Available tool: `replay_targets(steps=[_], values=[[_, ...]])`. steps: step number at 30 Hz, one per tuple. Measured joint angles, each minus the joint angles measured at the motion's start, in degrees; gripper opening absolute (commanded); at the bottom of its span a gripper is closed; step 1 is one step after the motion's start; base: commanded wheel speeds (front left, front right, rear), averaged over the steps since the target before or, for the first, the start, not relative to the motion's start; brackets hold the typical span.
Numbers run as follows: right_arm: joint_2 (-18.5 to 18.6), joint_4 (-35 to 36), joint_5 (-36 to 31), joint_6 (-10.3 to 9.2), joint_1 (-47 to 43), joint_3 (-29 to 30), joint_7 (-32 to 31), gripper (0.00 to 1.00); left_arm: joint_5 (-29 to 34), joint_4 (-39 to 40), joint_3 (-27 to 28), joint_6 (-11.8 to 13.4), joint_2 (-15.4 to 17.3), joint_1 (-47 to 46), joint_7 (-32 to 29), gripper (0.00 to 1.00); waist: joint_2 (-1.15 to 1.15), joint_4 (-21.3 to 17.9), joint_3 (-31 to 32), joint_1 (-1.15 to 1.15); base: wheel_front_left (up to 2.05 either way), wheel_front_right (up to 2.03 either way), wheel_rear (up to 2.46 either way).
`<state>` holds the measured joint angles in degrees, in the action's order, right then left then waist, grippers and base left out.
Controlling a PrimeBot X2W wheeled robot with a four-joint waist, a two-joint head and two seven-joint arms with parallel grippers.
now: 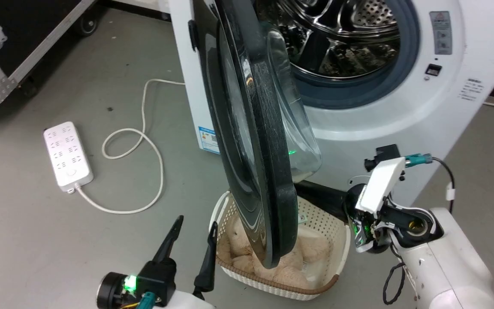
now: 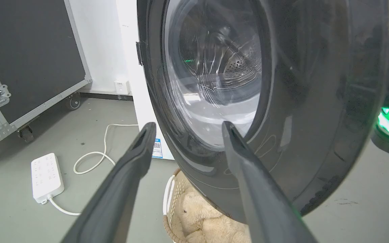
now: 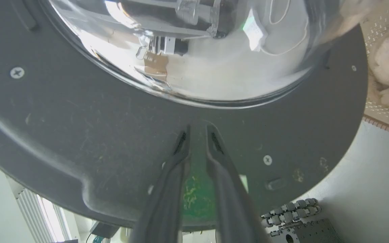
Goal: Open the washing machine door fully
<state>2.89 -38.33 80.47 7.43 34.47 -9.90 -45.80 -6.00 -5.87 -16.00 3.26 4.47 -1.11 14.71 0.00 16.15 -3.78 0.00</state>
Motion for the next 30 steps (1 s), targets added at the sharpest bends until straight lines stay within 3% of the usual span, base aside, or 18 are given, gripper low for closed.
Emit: replay_targets(steps=[6,14,19,23,30], values=[[2.6,5.5,-7.9,0.0,-1.0,1.2,9.5,1.0,-0.7,0.5,1.4,0.1,0.4,0.1,0.0,1.0,0.0,-2.4,1.0,0.0,0.0,0.0,0.0],[17.3,23.6,-33.7,0.01,-7.1,-4.6,35.7,1.0,-1.5,0.6,3.9,0.1,1.8,0.1,0.0,1.0,0.0,-6.8,2.9,0.0,0.0,0.0,0.0],[21.0,27.3,-48.6,0.02,-12.9,-1.5,49.3,1.0,-3.8,0.0,5.1,-0.3,2.0,0.1,0.0,1.0,0.0,-8.8,3.9,0.0,0.0,0.0,0.0],[19.0,32.4,-59.7,0.02,-18.8,3.8,54.6,1.0,-4.2,0.3,6.0,-0.1,2.5,0.1,0.0,1.0,0.0,-10.3,4.0,0.0,0.0,0.0,0.0],[6.5,41.0,-73.7,0.02,-32.4,10.2,56.0,1.0,-3.7,1.5,6.2,0.3,2.6,0.7,0.0,1.0,0.0,-12.2,4.5,0.0,0.0,0.0,0.0]])
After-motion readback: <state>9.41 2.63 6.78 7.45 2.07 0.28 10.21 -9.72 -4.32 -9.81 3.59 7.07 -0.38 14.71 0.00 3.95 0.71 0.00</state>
